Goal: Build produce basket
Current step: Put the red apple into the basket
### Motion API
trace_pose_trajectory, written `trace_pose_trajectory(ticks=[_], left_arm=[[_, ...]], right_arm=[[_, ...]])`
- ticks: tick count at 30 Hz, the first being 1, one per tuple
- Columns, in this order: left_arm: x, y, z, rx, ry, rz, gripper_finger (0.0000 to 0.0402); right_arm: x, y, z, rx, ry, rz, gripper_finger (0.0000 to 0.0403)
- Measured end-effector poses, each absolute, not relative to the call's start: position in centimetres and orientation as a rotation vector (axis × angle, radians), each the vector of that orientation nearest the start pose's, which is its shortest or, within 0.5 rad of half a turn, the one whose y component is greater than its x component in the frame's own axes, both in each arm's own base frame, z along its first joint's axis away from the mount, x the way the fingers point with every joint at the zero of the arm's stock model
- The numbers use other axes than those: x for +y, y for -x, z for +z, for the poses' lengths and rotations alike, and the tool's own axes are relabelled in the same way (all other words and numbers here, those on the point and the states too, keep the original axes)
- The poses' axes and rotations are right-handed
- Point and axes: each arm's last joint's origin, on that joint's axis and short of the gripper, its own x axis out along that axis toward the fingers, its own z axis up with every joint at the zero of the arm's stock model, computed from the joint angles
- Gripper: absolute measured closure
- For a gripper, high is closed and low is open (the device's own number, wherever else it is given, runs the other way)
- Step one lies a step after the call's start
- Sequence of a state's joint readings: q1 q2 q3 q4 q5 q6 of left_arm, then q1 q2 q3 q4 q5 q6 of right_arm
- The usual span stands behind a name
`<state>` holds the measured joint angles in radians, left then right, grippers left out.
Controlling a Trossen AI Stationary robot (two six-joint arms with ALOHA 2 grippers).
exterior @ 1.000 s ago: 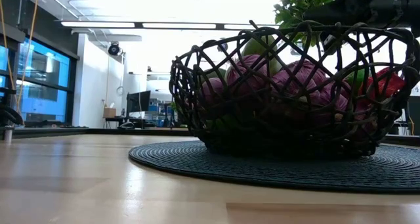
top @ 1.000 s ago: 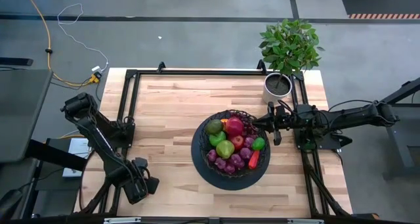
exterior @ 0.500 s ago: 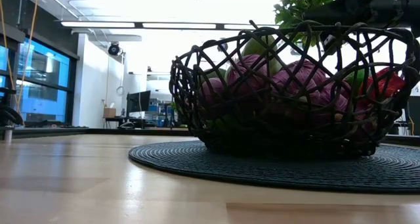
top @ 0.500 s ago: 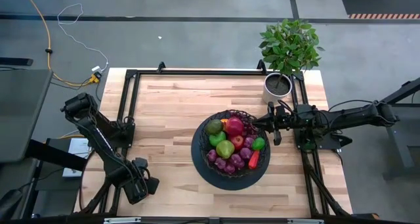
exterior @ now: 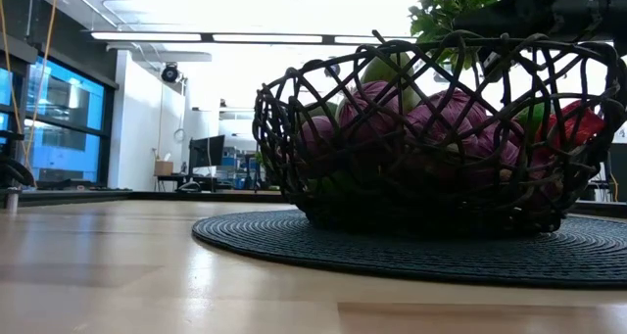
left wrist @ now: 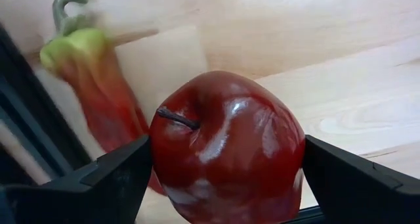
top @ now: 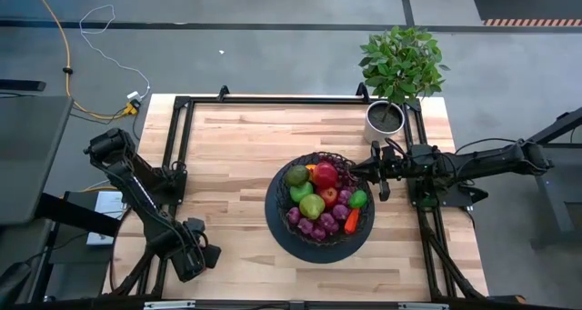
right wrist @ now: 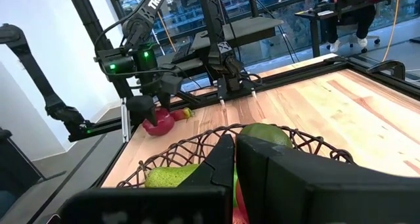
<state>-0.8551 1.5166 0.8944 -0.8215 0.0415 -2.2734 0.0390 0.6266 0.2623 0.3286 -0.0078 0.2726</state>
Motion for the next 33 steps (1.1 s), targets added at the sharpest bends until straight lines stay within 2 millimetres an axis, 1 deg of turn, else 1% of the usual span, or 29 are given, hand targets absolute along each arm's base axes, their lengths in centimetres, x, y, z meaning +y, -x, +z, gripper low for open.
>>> trace_pose_trajectory(ticks=[2,7,10,13,17,20,23,26,29,33], left_arm=[[-18.7,-16.5,18.2,1.292,1.213,0.963,0.0052],[-17.2,-16.8,20.6,1.159,1.249,0.839,0.0052],[-15.8,-16.9,22.5,1.004,1.247,0.755,0.0052],[-14.2,-16.7,24.6,0.785,1.208,0.673,0.0052],[-11.6,-16.2,27.5,0.488,1.084,0.6,0.0053],[-9.3,-15.7,29.5,0.327,0.967,0.59,0.0053],[-6.7,-15.6,31.4,0.215,0.847,0.599,0.0053],[-4.6,-16.1,33.1,0.141,0.72,0.579,0.0053],[-2.8,-17.0,34.9,0.063,0.6,0.522,0.0053],[-0.8,-18.3,36.3,-0.013,0.459,0.453,0.0053]], right_arm=[[0.6,-15.3,22.4,0.042,-0.272,0.042,0.0403],[0.6,-15.3,22.4,0.042,-0.287,0.041,0.0403],[0.6,-15.3,22.4,0.043,-0.287,0.041,0.0403],[0.6,-15.3,22.3,0.048,-0.287,0.04,0.0403],[0.6,-15.3,22.3,0.05,-0.287,0.04,0.0403],[0.6,-15.3,22.4,0.037,-0.287,0.042,0.0403],[0.6,-15.3,22.7,0.005,-0.288,0.046,0.0403],[0.6,-15.3,23.2,-0.043,-0.289,0.045,0.0403],[0.6,-15.3,23.6,-0.088,-0.289,0.052,0.0403],[0.6,-15.4,25.0,-0.114,-0.272,0.054,0.0403]])
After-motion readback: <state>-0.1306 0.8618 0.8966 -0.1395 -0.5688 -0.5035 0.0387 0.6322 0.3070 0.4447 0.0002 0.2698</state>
